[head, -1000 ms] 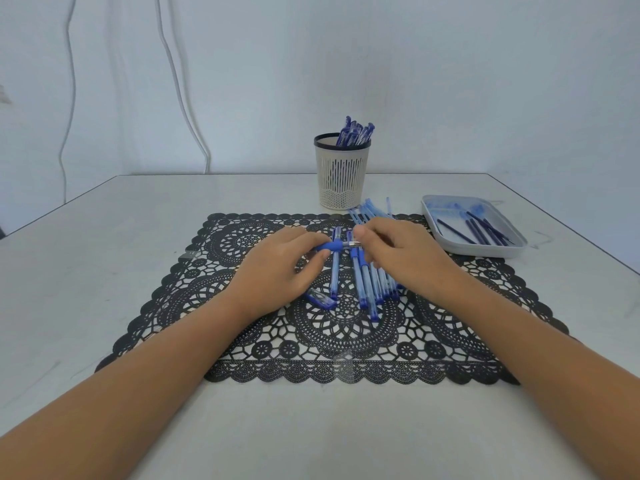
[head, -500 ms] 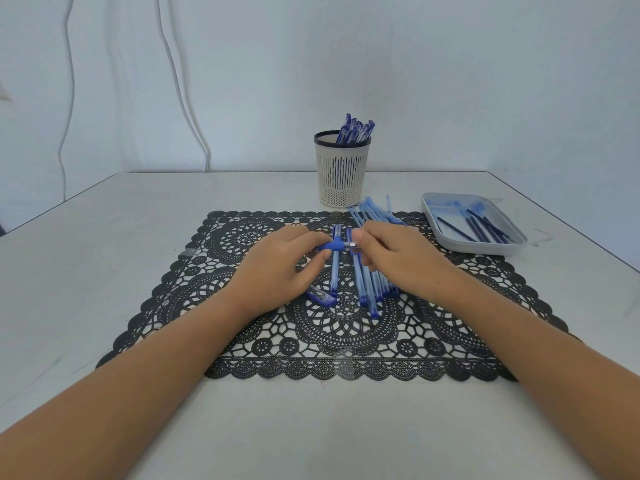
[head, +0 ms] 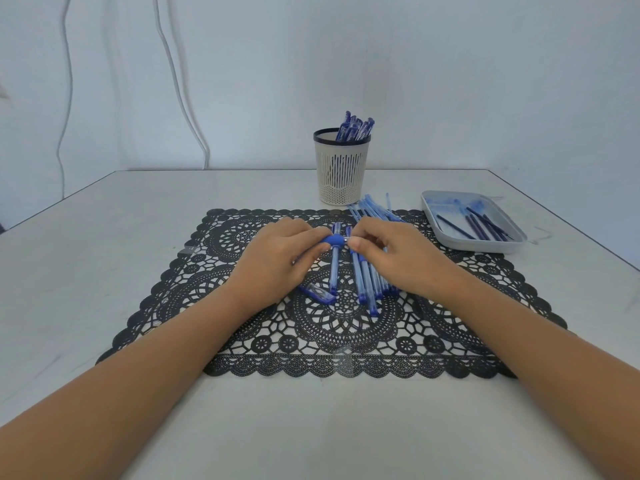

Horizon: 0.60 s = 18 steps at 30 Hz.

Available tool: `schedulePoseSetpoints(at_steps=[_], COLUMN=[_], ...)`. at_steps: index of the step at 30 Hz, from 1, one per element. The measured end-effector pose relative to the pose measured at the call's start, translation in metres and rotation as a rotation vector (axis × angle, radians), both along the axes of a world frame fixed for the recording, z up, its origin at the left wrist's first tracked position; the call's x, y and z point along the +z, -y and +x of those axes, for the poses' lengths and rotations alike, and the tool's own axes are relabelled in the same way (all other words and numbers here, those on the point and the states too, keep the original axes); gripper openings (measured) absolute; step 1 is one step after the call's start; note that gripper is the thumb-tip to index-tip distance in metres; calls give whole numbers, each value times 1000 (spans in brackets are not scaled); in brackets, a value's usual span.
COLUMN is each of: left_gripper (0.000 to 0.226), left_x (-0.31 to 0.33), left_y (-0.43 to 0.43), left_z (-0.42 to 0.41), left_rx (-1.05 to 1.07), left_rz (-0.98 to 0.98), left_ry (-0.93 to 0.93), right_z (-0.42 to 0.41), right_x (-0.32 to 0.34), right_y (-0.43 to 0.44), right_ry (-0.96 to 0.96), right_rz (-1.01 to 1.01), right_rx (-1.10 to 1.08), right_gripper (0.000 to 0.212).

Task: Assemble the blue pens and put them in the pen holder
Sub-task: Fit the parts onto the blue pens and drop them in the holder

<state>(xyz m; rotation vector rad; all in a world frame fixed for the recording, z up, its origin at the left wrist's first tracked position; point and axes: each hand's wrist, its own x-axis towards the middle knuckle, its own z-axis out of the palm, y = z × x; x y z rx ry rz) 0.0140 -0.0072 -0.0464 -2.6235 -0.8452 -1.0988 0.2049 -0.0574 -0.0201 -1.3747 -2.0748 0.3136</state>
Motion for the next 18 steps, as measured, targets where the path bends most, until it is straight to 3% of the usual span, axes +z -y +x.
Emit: schedulePoseSetpoints(at_steps=[5, 9, 13, 18], left_gripper=[32, 31, 25, 24], left_x=[-1, -1, -2, -3], left_y=[-2, -5, -9, -9], left_z=[-1, -4, -6, -5], left_rx=[6, 116, 213, 202], left_rz=[-17, -114, -198, -216], left_ry=[-14, 118, 200, 186], right_z=[1, -3, -15, -27], right_x=[-2, -4, -7, -16], right_y=[-2, 0, 9, 14], right_ry=[36, 193, 279, 498], right_rz=[-6, 21, 145, 100], right_rx=[-67, -164, 7, 86], right_gripper=[12, 48, 53, 48])
